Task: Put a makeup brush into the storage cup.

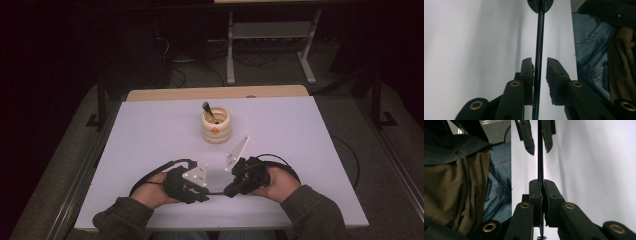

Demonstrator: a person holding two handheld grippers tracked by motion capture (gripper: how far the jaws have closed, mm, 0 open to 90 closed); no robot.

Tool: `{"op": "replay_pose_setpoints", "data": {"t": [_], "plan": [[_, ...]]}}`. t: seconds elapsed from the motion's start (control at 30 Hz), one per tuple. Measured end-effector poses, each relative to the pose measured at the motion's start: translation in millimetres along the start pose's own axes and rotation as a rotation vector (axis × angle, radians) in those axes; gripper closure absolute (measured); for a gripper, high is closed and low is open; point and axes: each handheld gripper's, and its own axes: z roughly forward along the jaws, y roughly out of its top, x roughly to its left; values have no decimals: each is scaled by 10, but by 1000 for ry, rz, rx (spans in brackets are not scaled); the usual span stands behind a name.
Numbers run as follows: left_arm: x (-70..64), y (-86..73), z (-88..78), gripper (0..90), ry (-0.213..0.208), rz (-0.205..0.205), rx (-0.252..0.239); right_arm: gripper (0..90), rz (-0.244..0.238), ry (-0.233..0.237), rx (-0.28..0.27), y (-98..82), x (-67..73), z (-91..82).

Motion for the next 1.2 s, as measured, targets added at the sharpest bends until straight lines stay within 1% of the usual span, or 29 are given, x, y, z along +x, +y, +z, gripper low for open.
{"op": "replay_pose_setpoints", "data": {"t": [0.1,0.17,0.2,0.27,0.3,0.37,0.4,0.43,0.47,0.53,0.57,0.6,0.63,0.67,0.73,0.8,0.9,0.93,1.0,1.1,1.17,1.2], "plan": [[1,-5,0,835,2,6,5,846,-8,-1,2,39,21,-21],[-2,-16,-8,844,-4,6,-5,846,-8,1,-10,43,25,-36],[-8,-20,-12,845,-3,5,-7,843,-12,4,-14,40,22,-39],[-10,-30,-20,846,6,4,-12,828,-5,3,-33,28,20,-49],[-10,-40,-26,847,8,-1,-14,801,8,-2,-51,16,19,-61],[2,-73,-30,848,10,-12,-25,674,45,-26,-99,-31,-5,-104],[13,-93,-31,848,10,-20,-26,654,74,-29,-134,-68,-25,-131],[27,-113,-35,848,13,-27,-24,626,99,-18,-162,-111,-46,-161],[39,-132,-39,848,19,-39,-31,598,117,-20,-187,-158,-68,-188],[73,-160,-64,848,20,-57,-47,533,159,-44,-239,-250,-98,-236],[86,-172,-75,848,24,-72,-61,517,183,-55,-264,-292,-113,-260],[95,-178,-87,848,29,-89,-70,515,208,-53,-290,-334,-123,-282],[108,-185,-99,848,34,-96,-81,503,219,-56,-313,-374,-136,-302],[117,-190,-114,848,39,-103,-85,491,249,-54,-327,-405,-135,-325],[136,-199,-142,848,56,-109,-93,487,266,-67,-354,-465,-162,-354],[149,-212,-168,848,69,-124,-107,476,288,-68,-383,-514,-183,-382],[181,-231,-209,847,85,-153,-145,470,304,-69,-408,-551,-207,-395],[190,-234,-219,848,94,-167,-160,470,302,-70,-415,-553,-211,-389],[216,-232,-227,848,107,-183,-182,464,303,-76,-416,-537,-212,-364],[229,-221,-217,848,121,-194,-195,488,301,-80,-425,-502,-227,-322],[234,-213,-205,848,116,-194,-199,504,295,-88,-436,-471,-241,-290],[225,-207,-194,848,114,-205,-201,511,294,-82,-439,-453,-249,-274]]}}
